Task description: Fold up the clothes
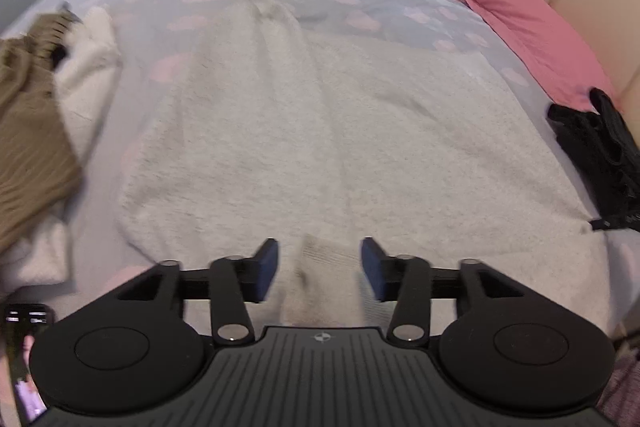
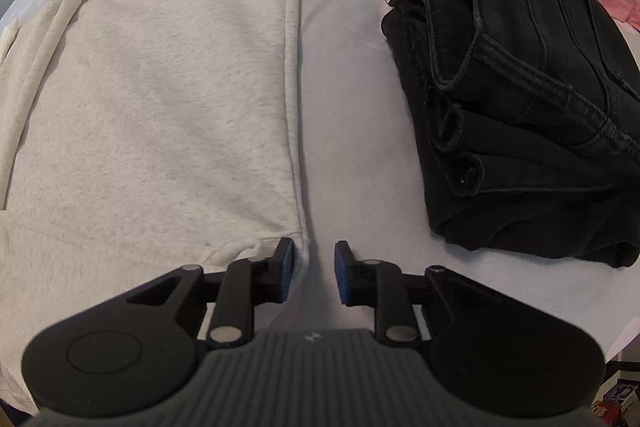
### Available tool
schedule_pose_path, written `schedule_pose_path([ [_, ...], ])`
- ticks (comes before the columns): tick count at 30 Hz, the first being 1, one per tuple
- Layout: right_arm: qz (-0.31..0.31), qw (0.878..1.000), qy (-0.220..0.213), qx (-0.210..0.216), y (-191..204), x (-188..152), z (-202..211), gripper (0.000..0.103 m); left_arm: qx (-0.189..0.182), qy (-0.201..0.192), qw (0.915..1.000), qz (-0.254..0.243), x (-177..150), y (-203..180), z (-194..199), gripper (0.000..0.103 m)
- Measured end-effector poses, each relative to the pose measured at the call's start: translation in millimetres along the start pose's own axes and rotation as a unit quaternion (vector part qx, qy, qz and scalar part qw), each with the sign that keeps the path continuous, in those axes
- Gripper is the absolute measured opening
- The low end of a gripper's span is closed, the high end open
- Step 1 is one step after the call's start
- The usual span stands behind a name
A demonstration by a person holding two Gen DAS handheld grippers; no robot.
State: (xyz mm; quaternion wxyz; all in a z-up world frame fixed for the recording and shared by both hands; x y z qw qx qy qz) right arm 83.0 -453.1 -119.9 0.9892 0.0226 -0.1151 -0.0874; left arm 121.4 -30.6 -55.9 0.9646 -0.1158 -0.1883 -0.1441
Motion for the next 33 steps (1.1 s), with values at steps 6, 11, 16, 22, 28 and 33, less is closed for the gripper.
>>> schedule_pose_path([
  [6,-0.003,1.000,0.011,0.012,-4.8,5.6,-0.7,0.031,0.023,0.047,0.9985,-0.015,-3.6,-8.0,-26.8,0.004],
  [11,-0.045,0.996,0.003,0.077,-22.9,14.9,15.0,0.036,0.008,-0.008,0.9995,-0.028,14.7,-13.4,8.7,0.000],
  [16,-0.037,0.997,-0.001,0.072,-29.1,29.8,22.0,0.039,-0.010,-0.079,0.9946,-0.067,61.5,-37.9,62.7,0.000],
  [22,-0.050,0.990,0.015,0.130,-30.4,29.8,12.9,0.039,-0.033,-0.151,0.9797,-0.128,114.4,-83.8,120.2,0.000],
  [28,-0.091,0.982,0.036,0.164,-31.1,25.3,-11.0,0.019,-0.025,-0.195,0.9595,-0.202,147.5,-138.3,145.9,0.000],
  [33,-0.096,0.984,0.031,0.146,-37.5,30.1,-10.0,0.011,0.007,-0.244,0.9395,-0.240,169.6,-169.8,164.8,0.000],
])
Point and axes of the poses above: each gripper's, at about its wrist camera, not at the fingertips, and z roughly against the way its jaws point, y to its left, x to its top, the point moved 1 cm from there along -z, roughly the way its jaws point, and after that the axes turned 9 degrees about y, right-handed, at the moved point
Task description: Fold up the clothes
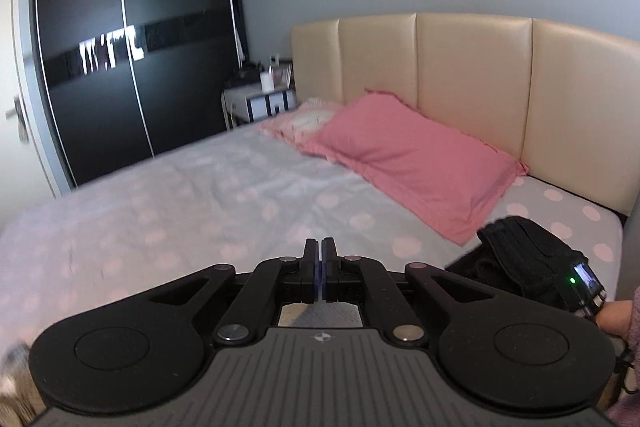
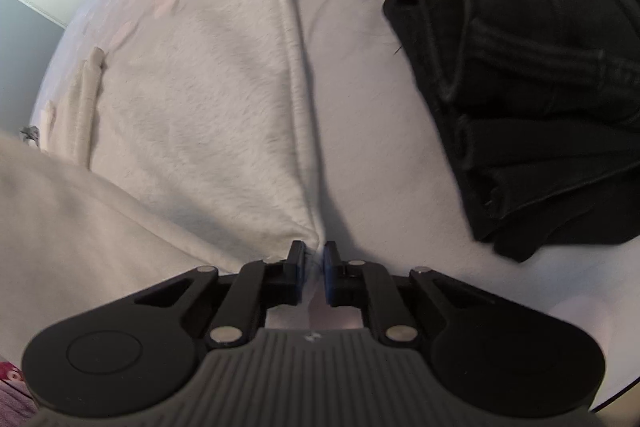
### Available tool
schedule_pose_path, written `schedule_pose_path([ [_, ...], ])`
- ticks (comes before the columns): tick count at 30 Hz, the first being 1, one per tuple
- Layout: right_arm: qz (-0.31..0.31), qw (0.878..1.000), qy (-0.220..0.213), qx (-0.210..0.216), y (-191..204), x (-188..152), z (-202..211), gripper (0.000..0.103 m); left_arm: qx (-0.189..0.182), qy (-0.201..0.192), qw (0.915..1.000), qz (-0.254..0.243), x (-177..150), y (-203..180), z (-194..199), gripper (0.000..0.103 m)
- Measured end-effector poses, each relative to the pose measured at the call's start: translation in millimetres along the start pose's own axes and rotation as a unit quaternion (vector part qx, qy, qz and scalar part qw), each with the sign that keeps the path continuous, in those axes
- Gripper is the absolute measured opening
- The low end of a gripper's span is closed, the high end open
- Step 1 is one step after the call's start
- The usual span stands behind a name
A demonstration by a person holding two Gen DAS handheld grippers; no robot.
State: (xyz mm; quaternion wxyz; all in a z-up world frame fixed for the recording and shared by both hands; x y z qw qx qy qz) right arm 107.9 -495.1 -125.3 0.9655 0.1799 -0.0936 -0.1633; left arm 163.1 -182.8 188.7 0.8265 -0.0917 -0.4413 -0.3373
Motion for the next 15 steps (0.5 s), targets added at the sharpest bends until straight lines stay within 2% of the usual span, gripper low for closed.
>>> schedule_pose_path([
  [3,0.004,1.000,0.010,-0.002,-1.5,5.0,-3.0,0.011,0.026,-0.006,0.9993,-0.024,28.8,-3.9,-18.3,0.000],
  [7,0.011,1.000,0.016,-0.003,-1.7,8.5,-4.1,0.011,0.056,0.006,0.9974,-0.045,62.5,-10.4,-63.7,0.000],
  [15,-0.016,0.999,0.008,0.032,-19.5,-6.2,0.7,0.011,0.093,0.032,0.9915,-0.086,89.2,-27.2,-180.5,0.000],
])
Point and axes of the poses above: each gripper's, at about its wrist camera, not at the fingertips, and z roughly against the way its jaws point, y to its left, x to its top, the point moved 1 cm from there along -z, roughly the way its jaws point, and after that the axes turned 9 degrees about y, right-handed, at the moved point
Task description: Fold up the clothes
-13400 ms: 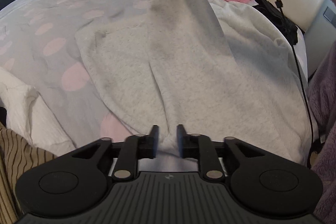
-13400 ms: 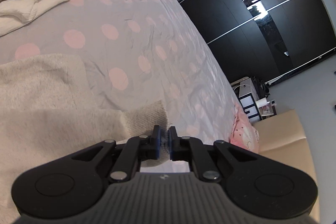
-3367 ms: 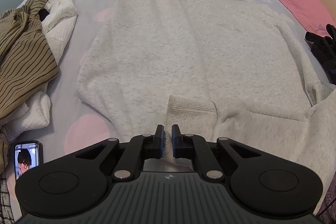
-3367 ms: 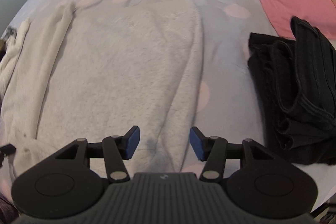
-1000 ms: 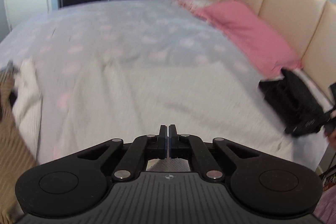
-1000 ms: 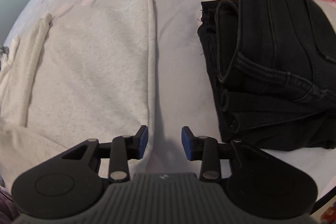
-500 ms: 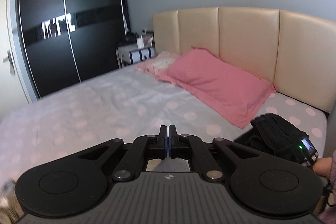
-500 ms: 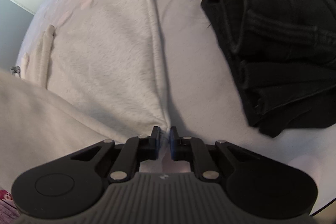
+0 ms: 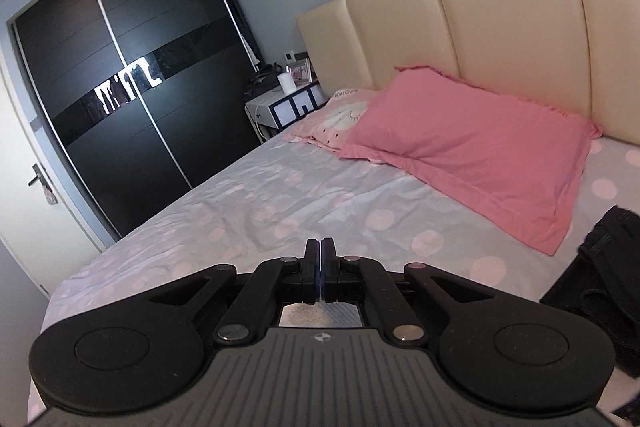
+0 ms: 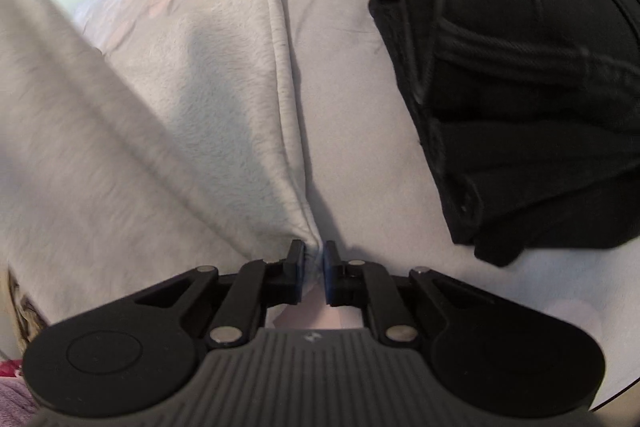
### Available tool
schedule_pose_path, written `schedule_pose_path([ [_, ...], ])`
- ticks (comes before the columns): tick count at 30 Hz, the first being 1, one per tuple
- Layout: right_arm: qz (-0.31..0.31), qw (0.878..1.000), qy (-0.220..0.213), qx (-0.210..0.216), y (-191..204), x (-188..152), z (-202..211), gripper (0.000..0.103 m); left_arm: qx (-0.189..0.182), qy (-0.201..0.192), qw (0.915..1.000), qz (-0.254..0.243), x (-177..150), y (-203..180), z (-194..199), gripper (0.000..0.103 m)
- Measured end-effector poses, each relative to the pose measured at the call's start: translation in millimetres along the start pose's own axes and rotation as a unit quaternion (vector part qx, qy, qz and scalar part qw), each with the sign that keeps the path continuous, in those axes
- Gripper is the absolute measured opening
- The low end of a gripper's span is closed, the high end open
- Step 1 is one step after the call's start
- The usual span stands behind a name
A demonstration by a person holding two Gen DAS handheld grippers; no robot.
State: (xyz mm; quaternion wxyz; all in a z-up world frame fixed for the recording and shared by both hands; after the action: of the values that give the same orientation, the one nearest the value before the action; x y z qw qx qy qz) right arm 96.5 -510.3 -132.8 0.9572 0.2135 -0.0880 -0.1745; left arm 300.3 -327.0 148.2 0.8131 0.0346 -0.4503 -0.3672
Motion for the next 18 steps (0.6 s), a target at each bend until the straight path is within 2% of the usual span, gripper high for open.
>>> schedule_pose_path([
  [2,-0.005,1.000,-0.003,0.000,-5.4,-5.1,1.0,0.008,0.000,-0.002,1.0000,-0.009,8.7,-7.5,-22.9,0.000],
  [3,0.002,1.000,-0.010,-0.028,-7.5,-7.1,2.7,0.000,-0.005,0.003,0.9999,-0.009,12.4,-10.0,-34.6,0.000],
  [4,0.011,0.998,-0.019,-0.062,-9.4,-8.8,5.0,0.000,-0.012,0.010,0.9998,-0.010,14.5,-13.2,-46.7,0.000],
  [5,0.009,0.997,-0.023,-0.076,-14.7,-9.6,6.7,0.000,-0.019,0.021,0.9995,-0.011,14.8,-17.3,-59.3,0.000],
  [7,-0.017,0.998,-0.019,-0.056,-30.5,-8.5,8.2,0.000,-0.039,0.046,0.9981,-0.015,12.7,-25.8,-85.2,0.000],
  [10,0.006,0.998,-0.021,-0.055,-26.8,-6.4,12.2,0.002,-0.069,0.096,0.9926,-0.028,-9.9,-41.5,-121.8,0.000],
  [12,0.026,0.998,-0.025,-0.048,-18.0,-5.9,15.1,0.007,-0.082,0.129,0.9878,-0.026,-29.5,-49.5,-143.6,0.000],
  [13,0.036,0.998,-0.026,-0.044,-13.3,-5.7,16.6,0.008,-0.088,0.147,0.9850,-0.021,-39.9,-52.6,-154.5,0.002],
  [15,0.051,0.997,-0.028,-0.041,-6.4,-5.5,18.6,0.022,-0.094,0.185,0.9783,-0.008,-63.6,-55.4,-173.1,0.011],
  [17,0.057,0.997,-0.030,-0.037,-3.3,-5.2,19.3,0.028,-0.099,0.219,0.9706,0.009,-87.0,-55.4,-188.5,0.028],
  [18,0.052,0.998,-0.029,-0.034,-4.7,-4.8,18.2,0.028,-0.106,0.231,0.9667,0.028,-97.7,-51.3,-193.3,0.031],
])
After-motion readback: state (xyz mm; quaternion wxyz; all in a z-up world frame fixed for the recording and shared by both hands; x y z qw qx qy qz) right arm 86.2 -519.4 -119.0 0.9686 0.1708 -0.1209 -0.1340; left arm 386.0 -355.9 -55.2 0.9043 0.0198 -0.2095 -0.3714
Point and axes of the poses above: each gripper's, at about its wrist camera, not at the fingertips, and z roughly against the way its jaws point, y to its left, x to its top, the point moved 1 cm from there along -z, roughly the way its jaws point, and after that the axes turned 9 degrees about y, right-handed, at the moved point
